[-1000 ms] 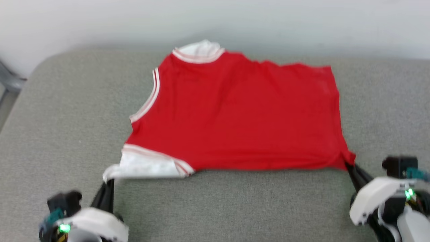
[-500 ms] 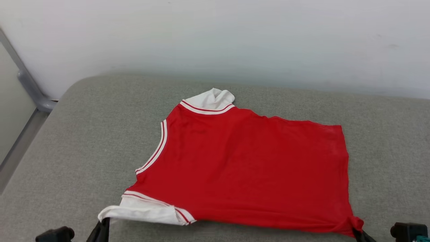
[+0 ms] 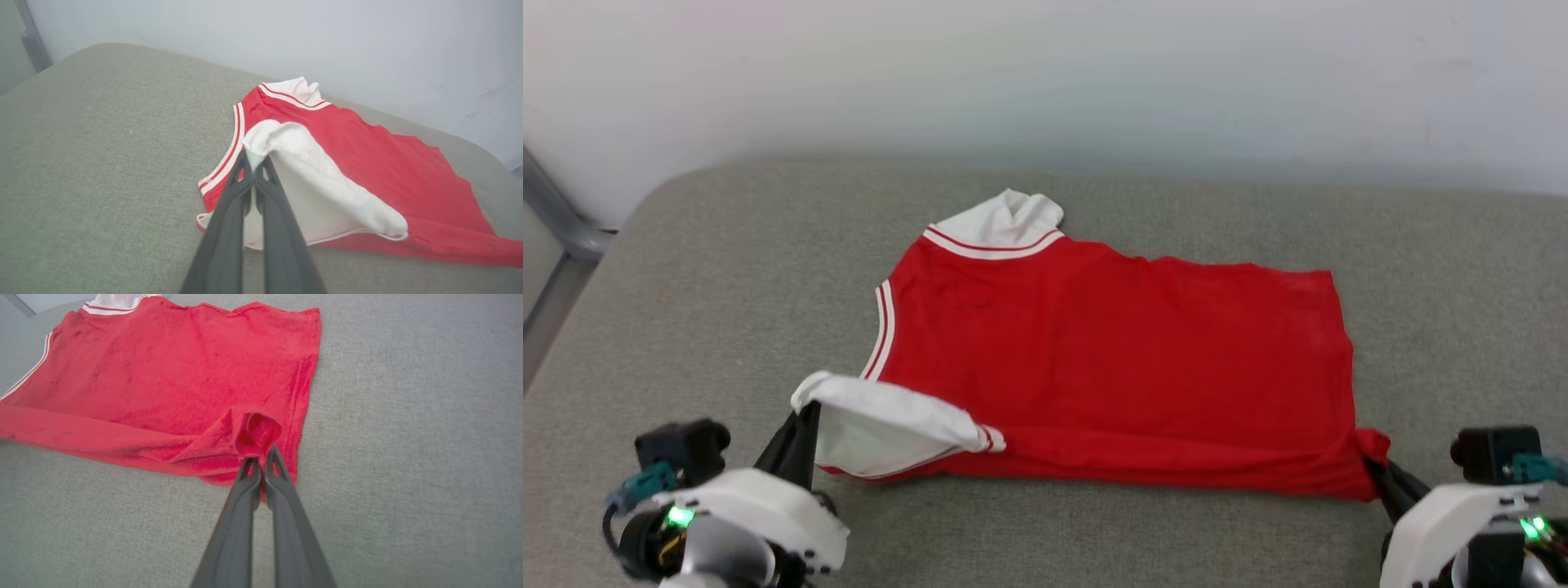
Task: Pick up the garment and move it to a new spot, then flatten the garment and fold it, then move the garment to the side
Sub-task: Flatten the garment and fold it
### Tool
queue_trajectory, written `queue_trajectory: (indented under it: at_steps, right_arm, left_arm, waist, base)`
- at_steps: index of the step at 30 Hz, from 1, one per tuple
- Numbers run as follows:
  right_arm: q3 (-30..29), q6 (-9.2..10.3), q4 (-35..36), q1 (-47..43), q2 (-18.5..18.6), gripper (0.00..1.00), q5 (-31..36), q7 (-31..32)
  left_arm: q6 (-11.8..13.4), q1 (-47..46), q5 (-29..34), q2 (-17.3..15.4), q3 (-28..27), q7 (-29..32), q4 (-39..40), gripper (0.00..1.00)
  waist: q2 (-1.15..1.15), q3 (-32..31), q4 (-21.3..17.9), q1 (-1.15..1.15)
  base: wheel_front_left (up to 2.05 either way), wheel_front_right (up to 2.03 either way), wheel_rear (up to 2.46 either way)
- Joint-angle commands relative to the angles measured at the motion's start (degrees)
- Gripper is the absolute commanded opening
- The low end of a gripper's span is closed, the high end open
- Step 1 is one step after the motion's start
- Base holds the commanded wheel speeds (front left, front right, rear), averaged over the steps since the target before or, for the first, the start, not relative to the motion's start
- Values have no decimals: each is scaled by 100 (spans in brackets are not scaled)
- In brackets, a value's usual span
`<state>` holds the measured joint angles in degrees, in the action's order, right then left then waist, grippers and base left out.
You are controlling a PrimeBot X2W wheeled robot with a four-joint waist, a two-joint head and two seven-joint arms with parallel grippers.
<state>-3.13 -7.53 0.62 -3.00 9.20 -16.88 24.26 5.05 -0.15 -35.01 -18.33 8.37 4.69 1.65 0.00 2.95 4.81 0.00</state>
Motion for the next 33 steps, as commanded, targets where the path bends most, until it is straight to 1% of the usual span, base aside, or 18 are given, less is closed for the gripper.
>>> queue_trajectory:
  at_steps: [1, 5, 13, 14, 16, 17, 18, 19, 20, 22, 23, 24, 26, 30, 33]
  right_arm:
    - [14, 8, -43, 119, 39, 0, 68, 10]
    - [150, 7, -268, 622, 54, 0, 65, 27]
    - [210, 6, -902, 1380, 99, 0, 93, -105]
    - [252, 6, -1236, 1646, 112, 0, 107, -199]
    - [301, 6, -1398, 1743, 113, 1, 132, -272]
    - [341, 6, -1481, 1779, 92, 25, 123, -303]
    - [369, 6, -1559, 1806, 90, 34, 131, -350]
    - [392, 6, -1631, 1821, 81, 52, 131, -408]
    - [404, 7, -1706, 1823, 74, 100, 128, -463]
    - [462, 8, -1779, 1843, 62, 100, 74, -608]
    - [474, 8, -1804, 1842, 66, 100, 64, -705]
    - [496, 8, -1791, 1826, 75, 100, 51, -865]
    - [502, 7, -1667, 1777, 48, 100, -20, -1287]
    - [459, 7, -1482, 1558, 6, 100, 110, -2064]
    - [368, 7, -1302, 1417, -69, 100, 211, -2398]
  left_arm:
    - [-38, -134, -15, 11, 14, -29, -62, 0]
    - [-227, -751, 21, 48, 90, -163, -627, 0]
    - [-549, -1751, 81, 161, 225, -463, -1718, 0]
    - [-676, -2114, -2, 214, 294, -411, -2292, 0]
    - [-763, -2251, -26, 235, 373, -307, -2597, 0]
    - [-805, -2327, -57, 239, 367, -314, -2734, 0]
    - [-849, -2399, -73, 249, 390, -288, -2869, 0]
    - [-893, -2444, -107, 274, 426, -222, -3002, 0]
    - [-928, -2505, -122, 284, 445, -217, -3102, 0]
    - [-972, -2608, -158, 290, 455, -224, -3299, 49]
    - [-996, -2637, -171, 295, 467, -228, -3381, 96]
    - [-1009, -2679, -153, 277, 466, -287, -3448, 100]
    - [-1016, -2732, -160, 254, 457, -361, -3575, 100]
    - [-975, -2710, -89, 140, 466, -391, -3730, 100]
    - [-929, -2612, -58, 2, 488, -260, -3762, 100]
  waist:
    - [0, 157, -83, 0]
    - [0, 471, -143, 0]
    - [0, 1056, -157, 0]
    - [0, 1259, -185, 0]
    - [0, 1326, -198, 0]
    - [0, 1360, -212, 0]
    - [0, 1382, -223, 0]
    - [0, 1395, -230, 0]
    - [0, 1406, -236, 0]
    - [0, 1407, -250, 0]
    - [0, 1396, -258, 0]
    - [0, 1371, -265, 0]
    - [0, 1303, -280, 0]
    - [0, 1085, -326, 0]
    - [0, 879, -374, 0]
  base:
    - [0, 0, 0]
    - [0, 0, 0]
    - [0, 0, 0]
    - [0, 0, 0]
    - [0, 0, 0]
    - [0, 0, 0]
    - [0, 0, 0]
    - [0, 0, 0]
    - [0, 0, 0]
    - [0, 0, 0]
    - [0, 0, 0]
    - [0, 0, 0]
    - [0, 0, 0]
    - [0, 0, 0]
    - [0, 0, 0]
